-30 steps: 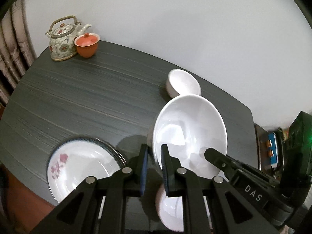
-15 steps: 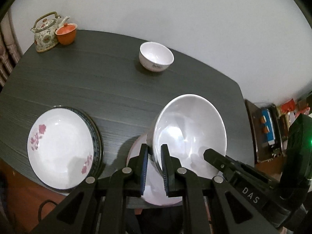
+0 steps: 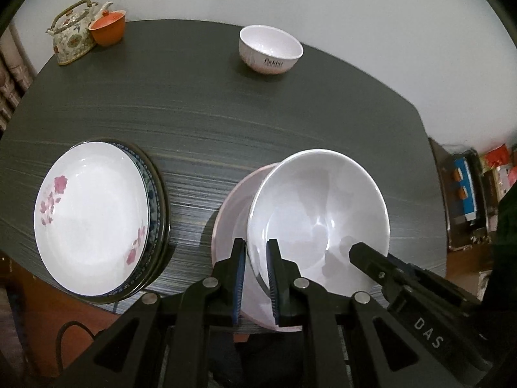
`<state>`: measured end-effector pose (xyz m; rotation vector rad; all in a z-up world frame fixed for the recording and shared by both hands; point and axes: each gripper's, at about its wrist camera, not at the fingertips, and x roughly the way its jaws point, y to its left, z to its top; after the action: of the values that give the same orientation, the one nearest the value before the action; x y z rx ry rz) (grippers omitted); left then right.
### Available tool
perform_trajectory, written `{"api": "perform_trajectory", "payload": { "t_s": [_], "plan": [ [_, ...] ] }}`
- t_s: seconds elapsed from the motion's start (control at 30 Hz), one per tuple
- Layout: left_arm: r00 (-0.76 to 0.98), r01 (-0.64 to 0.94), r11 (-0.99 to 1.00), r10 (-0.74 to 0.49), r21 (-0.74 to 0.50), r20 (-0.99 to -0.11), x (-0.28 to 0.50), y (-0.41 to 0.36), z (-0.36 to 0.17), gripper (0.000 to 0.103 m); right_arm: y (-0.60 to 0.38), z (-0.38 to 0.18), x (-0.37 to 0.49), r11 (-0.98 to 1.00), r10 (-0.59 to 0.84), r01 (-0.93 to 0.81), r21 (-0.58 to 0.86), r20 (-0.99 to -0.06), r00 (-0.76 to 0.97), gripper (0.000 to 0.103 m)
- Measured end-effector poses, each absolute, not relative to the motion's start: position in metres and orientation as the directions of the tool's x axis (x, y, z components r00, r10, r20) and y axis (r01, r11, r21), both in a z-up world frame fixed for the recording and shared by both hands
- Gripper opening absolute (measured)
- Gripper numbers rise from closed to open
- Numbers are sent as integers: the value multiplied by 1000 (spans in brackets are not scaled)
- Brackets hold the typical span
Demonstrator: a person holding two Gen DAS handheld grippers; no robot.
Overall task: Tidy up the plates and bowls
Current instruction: 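Lift the white bowl with the right gripper and carry it over the pink-rimmed bowl, then lower the white bowl into the pink-rimmed bowl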
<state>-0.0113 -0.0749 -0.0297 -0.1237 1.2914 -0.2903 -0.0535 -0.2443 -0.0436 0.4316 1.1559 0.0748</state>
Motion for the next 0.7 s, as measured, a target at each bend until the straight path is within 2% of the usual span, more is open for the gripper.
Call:
{"api": "perform_trajectory", "payload": {
  "t_s": [0.7],
  "plan": [
    [186,127,974,-212,-190,-959,1,-97,-58,13,-240,-80,-38,932,261,160,325,-909,325,15]
  ]
}}
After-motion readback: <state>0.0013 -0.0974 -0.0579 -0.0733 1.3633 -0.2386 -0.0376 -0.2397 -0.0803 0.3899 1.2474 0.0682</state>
